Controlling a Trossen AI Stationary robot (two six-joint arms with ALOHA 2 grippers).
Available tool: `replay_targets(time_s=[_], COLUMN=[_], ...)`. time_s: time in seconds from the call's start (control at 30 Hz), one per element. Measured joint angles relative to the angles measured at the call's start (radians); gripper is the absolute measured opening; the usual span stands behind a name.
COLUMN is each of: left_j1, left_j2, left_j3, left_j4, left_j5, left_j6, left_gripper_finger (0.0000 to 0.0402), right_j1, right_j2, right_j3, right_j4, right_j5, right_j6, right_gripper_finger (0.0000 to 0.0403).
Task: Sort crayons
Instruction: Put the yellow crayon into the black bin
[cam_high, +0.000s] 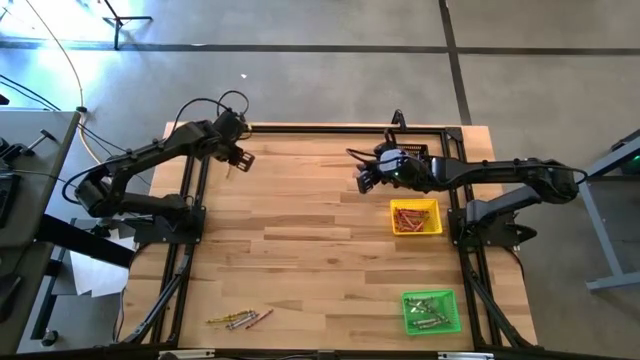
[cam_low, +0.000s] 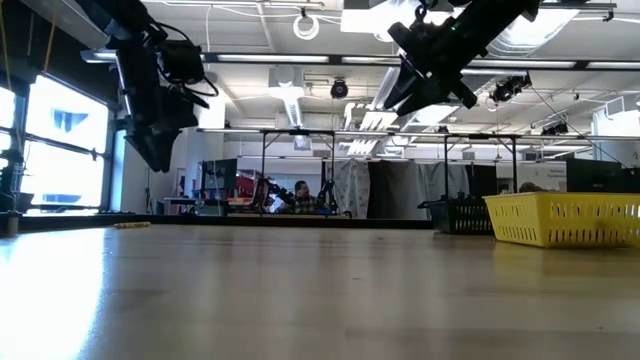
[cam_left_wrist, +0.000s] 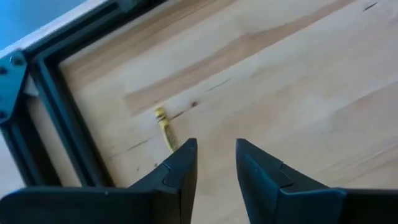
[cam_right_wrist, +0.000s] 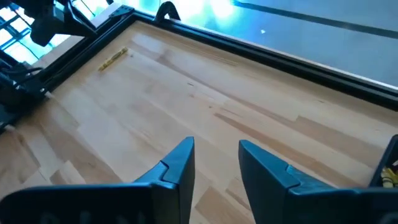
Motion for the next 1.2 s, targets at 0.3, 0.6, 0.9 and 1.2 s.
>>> replay_targets(time_s=[0.3,0.6,0.9,1.2], left_j1=[0.000,0.002,0.039,0.046], left_j2=[0.001,0.039,0.197,0.353], left_j3=[0.000,-0.043,-0.126,-0.120], left_j4=[-0.013,-0.021,0.111,0.143], left_j5=[-0.134,-0.084,-0.056,-0.031], left_j6=[-0.146,-0.178,-0.310,-0.379], left_gripper_finger=[0.0115,0.0111,0.0111,0.0110], right_j1=[0.000,-0.042,-0.168,-0.312], right_j2=[0.000,0.000,0.001,0.001], right_j3=[0.000,0.000,0.000,0.000], right_j4=[-0.001,-0.035,-0.050,-0.029], right_j5=[0.010,0.139,0.009,-0.158], right_j6=[0.045,0.081,-0.028,-0.154], right_gripper_finger=[0.0114,0.0114,0.0114,0.0114])
